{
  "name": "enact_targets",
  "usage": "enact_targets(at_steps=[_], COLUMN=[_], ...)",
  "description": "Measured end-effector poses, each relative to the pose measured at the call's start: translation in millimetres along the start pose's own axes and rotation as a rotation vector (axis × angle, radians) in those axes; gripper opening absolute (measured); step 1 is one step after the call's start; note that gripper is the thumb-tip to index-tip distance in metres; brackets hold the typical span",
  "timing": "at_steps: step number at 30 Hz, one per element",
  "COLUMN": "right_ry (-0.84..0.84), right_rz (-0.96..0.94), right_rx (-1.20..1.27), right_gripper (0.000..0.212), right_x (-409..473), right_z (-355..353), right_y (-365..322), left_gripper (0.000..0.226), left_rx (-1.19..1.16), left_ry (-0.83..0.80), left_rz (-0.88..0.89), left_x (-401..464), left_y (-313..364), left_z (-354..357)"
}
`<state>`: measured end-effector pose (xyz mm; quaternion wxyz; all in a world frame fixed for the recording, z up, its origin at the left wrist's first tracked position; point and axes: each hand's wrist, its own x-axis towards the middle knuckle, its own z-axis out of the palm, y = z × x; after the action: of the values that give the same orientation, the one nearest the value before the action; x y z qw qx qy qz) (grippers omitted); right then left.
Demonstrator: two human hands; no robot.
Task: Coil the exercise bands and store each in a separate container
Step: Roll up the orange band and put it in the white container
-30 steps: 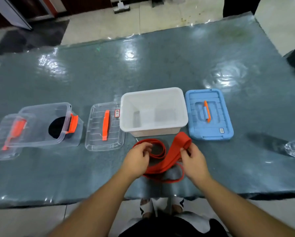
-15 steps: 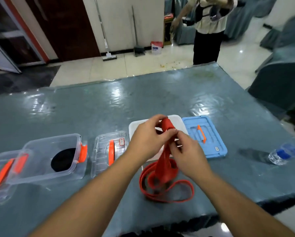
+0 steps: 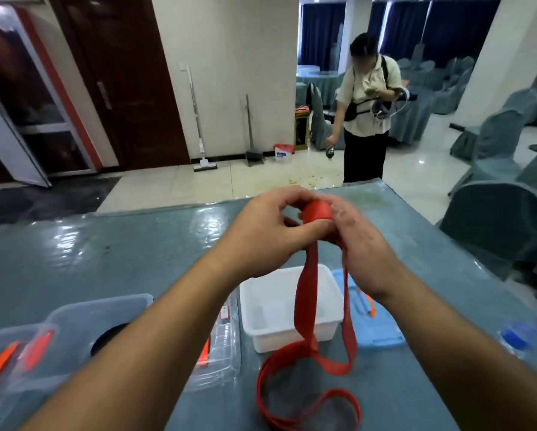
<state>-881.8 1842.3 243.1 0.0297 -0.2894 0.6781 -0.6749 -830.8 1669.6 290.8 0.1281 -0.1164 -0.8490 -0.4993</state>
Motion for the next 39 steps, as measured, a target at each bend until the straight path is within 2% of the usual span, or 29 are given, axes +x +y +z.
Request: enact_targets(at_steps=[3, 7, 10, 12, 16, 18, 20, 23, 26, 32, 39], right_ry=[-0.004, 0.002, 0.014, 0.003, 0.033, -0.001, -0.081, -0.155, -0.179, -0.331, -0.316], right_rz=[0.063, 0.149, 0.188, 0.163, 0.157, 0.170, 0.189, 0.180, 0.084, -0.058, -0.123], right_rx=[0.099, 0.149, 0.213, 0.178, 0.168, 0.238, 0.310, 0.337, 0.270, 0.190, -0.023], right_gripper=[0.047, 0.075, 0.059, 0.054, 0.049, 0.046, 0.047, 0.056, 0.069, 0.033, 0.031], right_x=[13.4, 31.0, 43.7, 48.6, 54.4, 56.0, 56.9, 56.8, 60.8, 61.9, 66.3], right_z=[-2.4, -15.2, -21.4, -24.7, -33.3, -38.0, -41.0, -42.9, -50.8, -60.4, -67.5], right_y=[-18.1, -37.7, -53.9, -64.9, -79.3, -81.0, -82.3, -87.2, -90.5, -112.4, -130.0], left_gripper=[0.025, 0.044, 0.037, 0.034, 0.035, 0.041, 0.045, 0.035, 0.026, 0.016, 0.010], left_rx=[0.057, 0.149, 0.225, 0.160, 0.152, 0.231, 0.387, 0.572, 0.679, 0.705, 0.685], left_ry=[0.053, 0.100, 0.109, 0.090, -0.045, -0.118, -0.090, 0.022, 0.026, 0.068, 0.164], left_rz=[0.017, 0.033, 0.079, 0.096, 0.181, 0.229, 0.309, 0.421, 0.431, 0.446, 0.506], left_x=[14.1, 31.2, 44.6, 51.5, 53.4, 49.7, 47.5, 48.0, 51.5, 57.3, 55.9], left_y=[20.3, 46.9, 62.3, 71.9, 90.8, 98.7, 106.1, 116.7, 126.1, 136.6, 135.4], left_z=[-7.0, -14.6, -20.8, -25.8, -39.8, -44.0, -44.5, -46.6, -54.5, -63.1, -65.6])
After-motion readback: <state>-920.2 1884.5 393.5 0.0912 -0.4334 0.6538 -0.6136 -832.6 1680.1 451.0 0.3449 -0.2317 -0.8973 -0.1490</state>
